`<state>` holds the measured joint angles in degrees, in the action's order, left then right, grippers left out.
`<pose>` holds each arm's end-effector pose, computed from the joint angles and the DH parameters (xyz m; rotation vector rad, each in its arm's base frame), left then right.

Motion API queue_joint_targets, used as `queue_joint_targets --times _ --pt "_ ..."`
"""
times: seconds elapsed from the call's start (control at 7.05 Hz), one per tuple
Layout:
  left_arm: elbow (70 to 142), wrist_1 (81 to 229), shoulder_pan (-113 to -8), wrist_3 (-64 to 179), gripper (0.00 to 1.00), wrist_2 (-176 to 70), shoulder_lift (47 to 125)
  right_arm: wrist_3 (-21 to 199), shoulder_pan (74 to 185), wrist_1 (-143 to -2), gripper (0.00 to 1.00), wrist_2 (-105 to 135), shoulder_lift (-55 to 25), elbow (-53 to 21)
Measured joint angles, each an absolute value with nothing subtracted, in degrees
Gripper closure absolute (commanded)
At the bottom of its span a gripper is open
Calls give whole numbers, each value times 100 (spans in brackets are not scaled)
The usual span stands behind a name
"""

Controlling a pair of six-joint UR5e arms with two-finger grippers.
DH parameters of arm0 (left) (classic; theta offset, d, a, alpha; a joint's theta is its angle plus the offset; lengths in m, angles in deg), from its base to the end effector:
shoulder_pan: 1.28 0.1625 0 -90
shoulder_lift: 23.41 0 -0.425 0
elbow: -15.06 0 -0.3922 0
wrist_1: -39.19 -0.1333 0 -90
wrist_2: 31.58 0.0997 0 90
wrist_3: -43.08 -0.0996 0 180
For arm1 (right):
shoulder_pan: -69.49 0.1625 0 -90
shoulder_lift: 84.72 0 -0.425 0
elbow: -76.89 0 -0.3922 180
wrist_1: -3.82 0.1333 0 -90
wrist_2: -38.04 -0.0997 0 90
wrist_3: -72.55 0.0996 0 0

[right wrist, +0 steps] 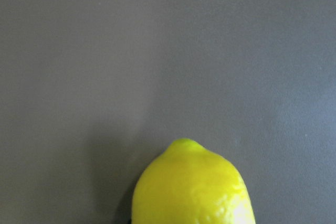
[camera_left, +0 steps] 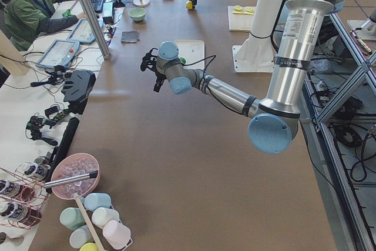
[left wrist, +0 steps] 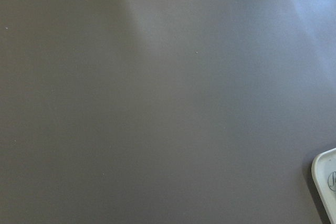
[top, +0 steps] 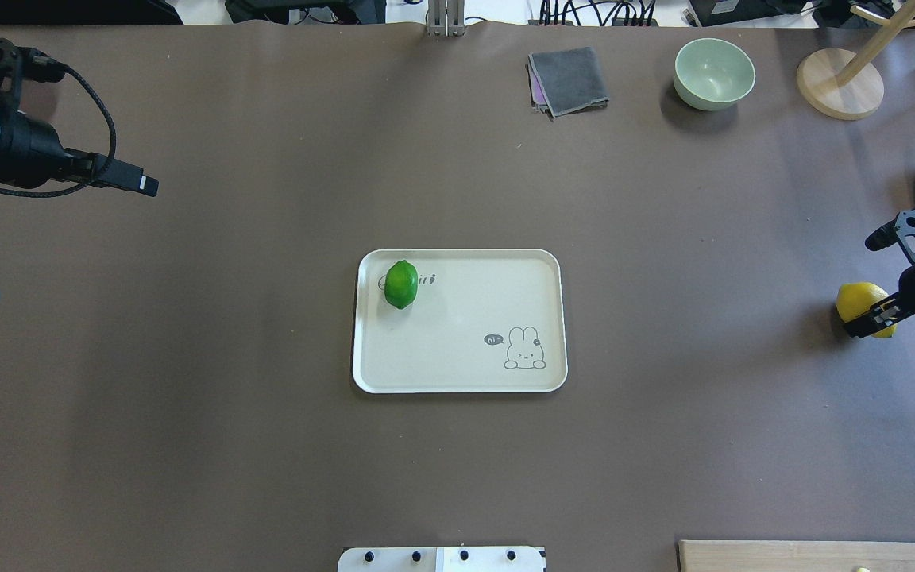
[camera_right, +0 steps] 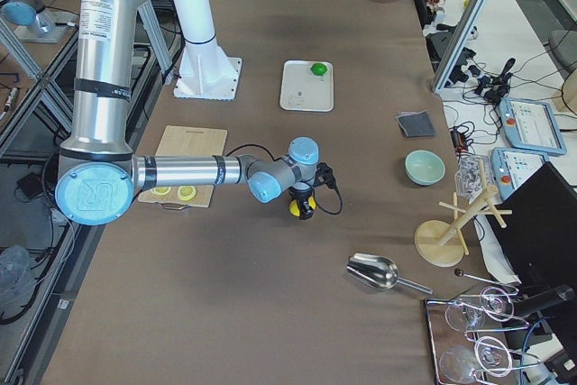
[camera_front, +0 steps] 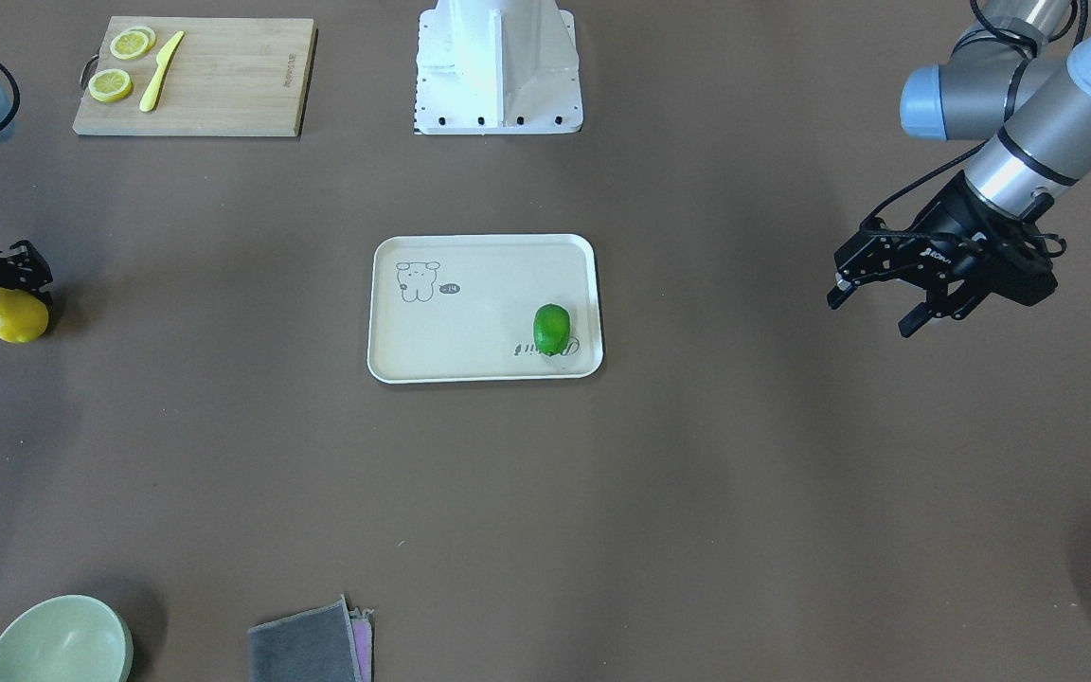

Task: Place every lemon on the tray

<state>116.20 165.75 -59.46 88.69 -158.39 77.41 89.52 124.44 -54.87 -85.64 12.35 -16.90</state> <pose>0.2346 -0.5177 0.3899 0.4007 1.0674 0.1138 -0.2038 -0.4265 0.6330 0.1756 -0.7316 -0.4444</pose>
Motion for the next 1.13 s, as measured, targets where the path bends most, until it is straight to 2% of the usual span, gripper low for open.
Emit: queue_joint_targets --times 0.28,0.57,0.99,1.13 --pt "11616 16577 -5946 8872 2 -15839 7740 9206 12442 -5469 100 -8563 1028 -1926" --pt "11616 16583 -5943 8882 2 -15839 7739 10655 12179 -5488 100 -8534 285 -2049" --pt "11606 16584 -5935 8903 2 -15838 7747 13002 11109 -5609 100 -7884 -1069 -1987" --pt "11605 16584 -5932 8907 2 -15840 7748 13584 10781 -5849 61 -7579 -1544 -1961"
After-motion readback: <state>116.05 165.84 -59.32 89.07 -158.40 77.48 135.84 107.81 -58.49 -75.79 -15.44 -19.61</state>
